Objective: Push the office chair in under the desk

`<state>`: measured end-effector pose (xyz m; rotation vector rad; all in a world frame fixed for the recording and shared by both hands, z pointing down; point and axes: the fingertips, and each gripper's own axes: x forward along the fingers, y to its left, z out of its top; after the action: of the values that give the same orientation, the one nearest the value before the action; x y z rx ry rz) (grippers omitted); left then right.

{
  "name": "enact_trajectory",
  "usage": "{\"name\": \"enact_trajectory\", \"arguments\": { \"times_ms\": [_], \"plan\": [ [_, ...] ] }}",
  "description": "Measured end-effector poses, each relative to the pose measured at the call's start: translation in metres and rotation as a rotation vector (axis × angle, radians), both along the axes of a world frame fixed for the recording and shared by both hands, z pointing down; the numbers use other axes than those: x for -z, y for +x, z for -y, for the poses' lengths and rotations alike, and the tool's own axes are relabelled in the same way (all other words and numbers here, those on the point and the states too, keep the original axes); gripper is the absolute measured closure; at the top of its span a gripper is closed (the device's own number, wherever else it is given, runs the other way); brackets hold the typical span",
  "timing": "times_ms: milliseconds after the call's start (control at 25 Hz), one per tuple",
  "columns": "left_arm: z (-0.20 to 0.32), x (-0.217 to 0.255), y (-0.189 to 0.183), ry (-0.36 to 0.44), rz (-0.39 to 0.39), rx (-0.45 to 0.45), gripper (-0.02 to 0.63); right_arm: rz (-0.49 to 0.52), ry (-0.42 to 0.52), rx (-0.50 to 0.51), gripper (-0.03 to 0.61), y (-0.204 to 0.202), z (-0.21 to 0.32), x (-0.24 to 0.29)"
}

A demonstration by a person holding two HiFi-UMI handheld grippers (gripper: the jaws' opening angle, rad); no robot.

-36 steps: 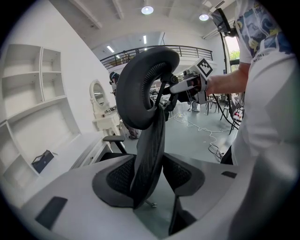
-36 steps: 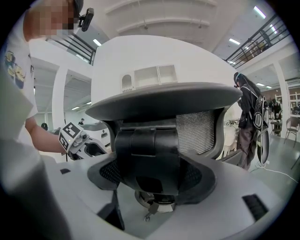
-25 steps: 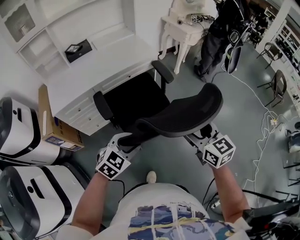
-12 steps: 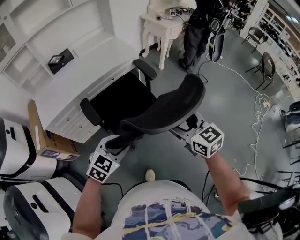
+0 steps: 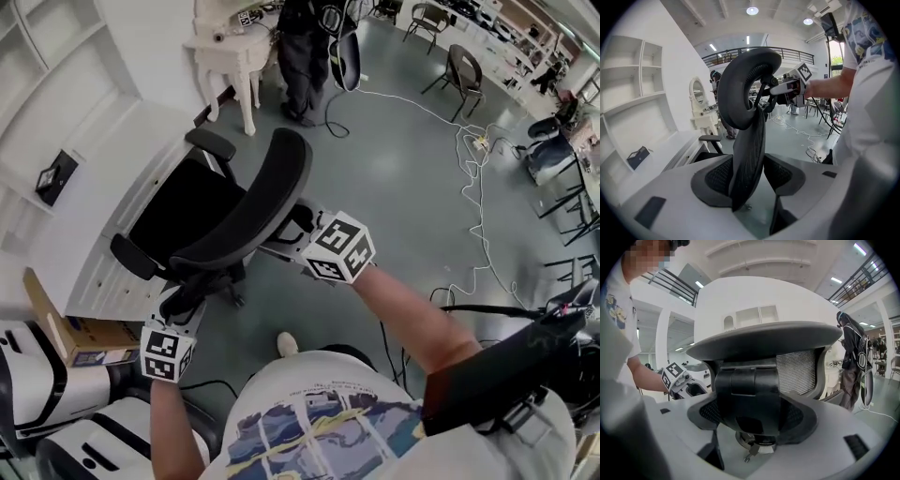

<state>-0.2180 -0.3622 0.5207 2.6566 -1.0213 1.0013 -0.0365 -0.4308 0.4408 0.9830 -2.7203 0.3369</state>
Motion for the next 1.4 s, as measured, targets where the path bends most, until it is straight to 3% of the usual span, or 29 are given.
{"name": "enact_trajectory", "arguments": {
  "times_ms": [360, 920, 1040, 1160, 1400],
  "plan": [
    [-0.003, 0.009, -0.002, 0.064, 0.058, 0.097, 0.393, -0.021, 0.007, -0.007, 0.252, 0.004, -0.006, -0.002],
    [-0.045, 0.077, 0.006, 0.227, -0.094, 0.216, 0.406, 0.01, -0.008, -0.046, 0.253, 0.045, -0.065, 0.001],
    [-0.058, 0.082, 0.014, 0.233, -0.121, 0.227, 0.446, 0.007, 0.004, -0.063, 0.378, 0.051, -0.081, -0.001],
    [-0.072, 0.078, 0.016, 0.211, -0.145, 0.251, 0.491, 0.006, 0.013, -0.068, 0.464, 0.048, -0.095, -0.005],
    [-0.111, 0.073, 0.05, 0.172, -0.198, 0.225, 0.561, 0.004, 0.012, -0.054, 0.537, 0.06, -0.136, -0.004]
  ]
}}
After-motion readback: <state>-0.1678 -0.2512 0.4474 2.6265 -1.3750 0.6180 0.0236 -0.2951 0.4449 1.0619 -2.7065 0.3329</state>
